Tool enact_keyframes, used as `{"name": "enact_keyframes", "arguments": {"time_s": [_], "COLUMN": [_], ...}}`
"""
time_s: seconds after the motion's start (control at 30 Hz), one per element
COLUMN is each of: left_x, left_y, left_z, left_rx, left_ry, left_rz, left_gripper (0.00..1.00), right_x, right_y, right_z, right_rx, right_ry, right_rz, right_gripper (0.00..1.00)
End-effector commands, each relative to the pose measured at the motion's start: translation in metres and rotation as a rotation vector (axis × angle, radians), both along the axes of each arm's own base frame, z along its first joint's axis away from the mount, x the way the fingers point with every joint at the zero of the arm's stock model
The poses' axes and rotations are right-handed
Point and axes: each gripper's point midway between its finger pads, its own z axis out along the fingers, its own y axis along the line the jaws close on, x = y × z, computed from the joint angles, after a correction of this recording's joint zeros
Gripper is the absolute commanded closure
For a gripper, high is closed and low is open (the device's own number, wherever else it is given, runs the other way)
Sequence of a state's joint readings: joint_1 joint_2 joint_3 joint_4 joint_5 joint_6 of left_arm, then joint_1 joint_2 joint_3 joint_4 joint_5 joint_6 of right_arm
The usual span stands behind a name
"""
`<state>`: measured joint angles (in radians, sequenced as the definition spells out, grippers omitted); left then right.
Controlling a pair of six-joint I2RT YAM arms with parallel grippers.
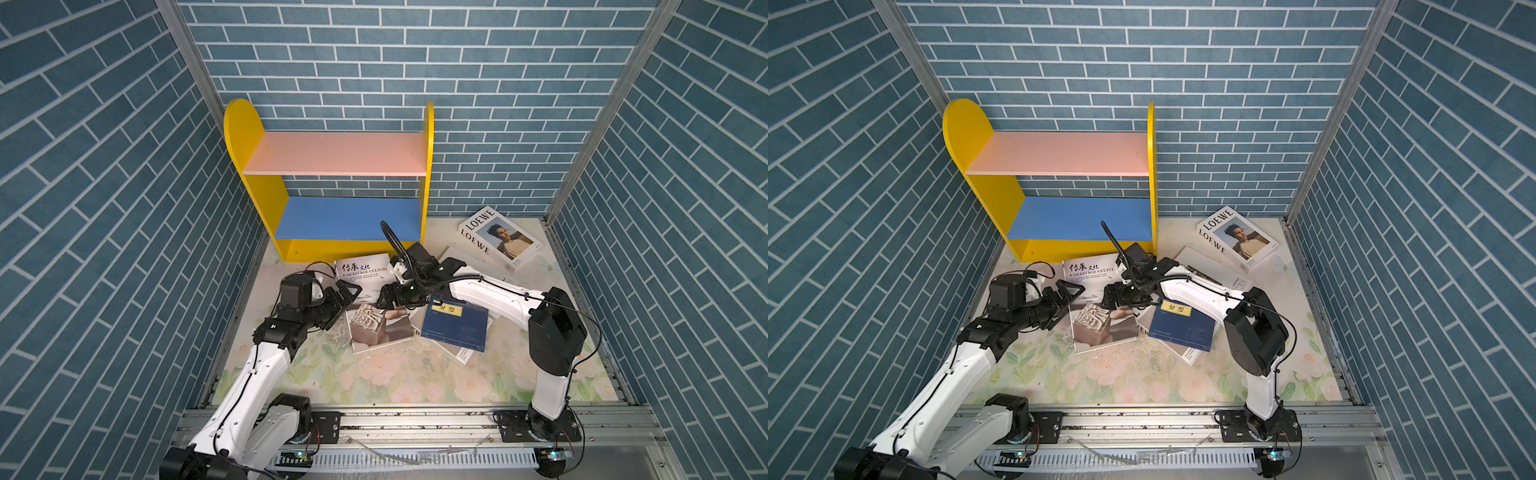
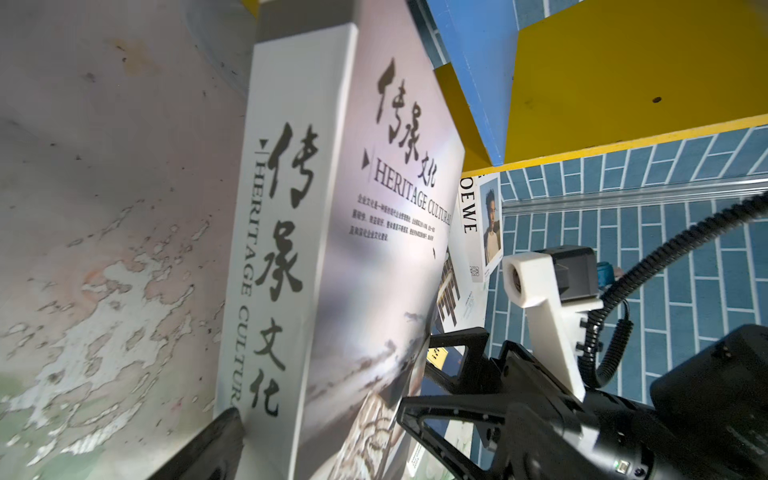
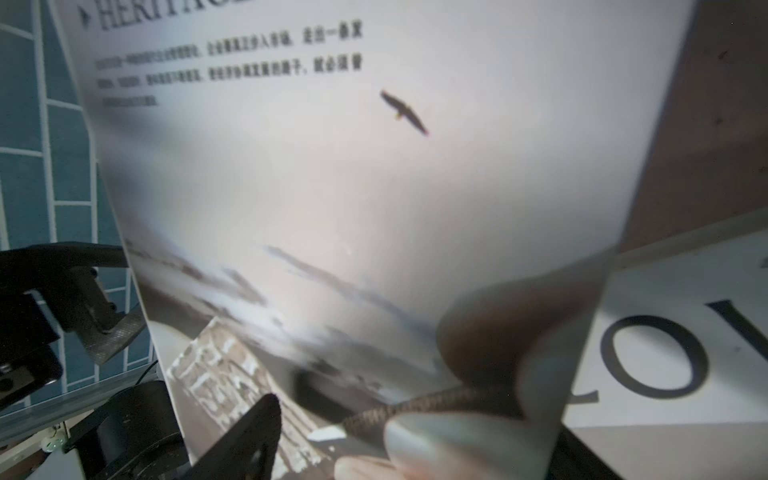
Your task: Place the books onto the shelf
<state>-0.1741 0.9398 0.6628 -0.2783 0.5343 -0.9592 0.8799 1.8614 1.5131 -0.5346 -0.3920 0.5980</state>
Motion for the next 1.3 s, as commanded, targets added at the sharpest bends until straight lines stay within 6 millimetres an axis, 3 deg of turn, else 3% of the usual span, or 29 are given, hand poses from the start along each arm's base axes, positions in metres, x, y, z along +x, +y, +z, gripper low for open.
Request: {"name": "enact_keyframes", "arguments": {"time_s": [0.0, 0.13, 0.33, 0.47, 0.7, 1.0, 1.27], "left_x": [0.001, 0.009, 0.015, 0.022, 0.033, 0.034, 0.028], "left_y": [-0.038, -0.057, -0.099, -0.119, -0.134, -0.135, -0.11], "left_z": [0.034, 0.043, 0.023, 0.006, -0.028, -0.058, -0.066], "left_rx": [-0.159, -0.152, -0.143, -0.148, -0.14, -0.123, -0.014], "left_ry": [-0.056, -0.072, -0.024, 0.01, 0.097, 0.177, 0.191], "left_rz": [-0.165, -0.224, -0.334, -0.362, -0.384, -0.35, -0.277], "left_gripper": [0.0, 0.0, 0.0, 0.0, 0.0, 0.01, 0.01], "right_x": [-0.01, 0.002, 0.017, 0.025, 0.038, 0.055, 0.061], "right_y": [0.032, 0.014, -0.02, -0.045, -0.091, -0.12, -0.143], "right_z": [0.084, 0.092, 0.078, 0.063, 0.022, -0.003, -0.017], "right_rx": [0.263, 0.248, 0.155, 0.089, -0.034, -0.168, -0.319], "right_ry": [-0.094, -0.125, -0.138, -0.15, -0.121, -0.133, -0.17], "right_rz": [0.086, 0.027, -0.076, -0.148, -0.281, -0.345, -0.371], "right_gripper": [0.14, 0.13, 0.13, 0.12, 0.12, 0.13, 0.13]}}
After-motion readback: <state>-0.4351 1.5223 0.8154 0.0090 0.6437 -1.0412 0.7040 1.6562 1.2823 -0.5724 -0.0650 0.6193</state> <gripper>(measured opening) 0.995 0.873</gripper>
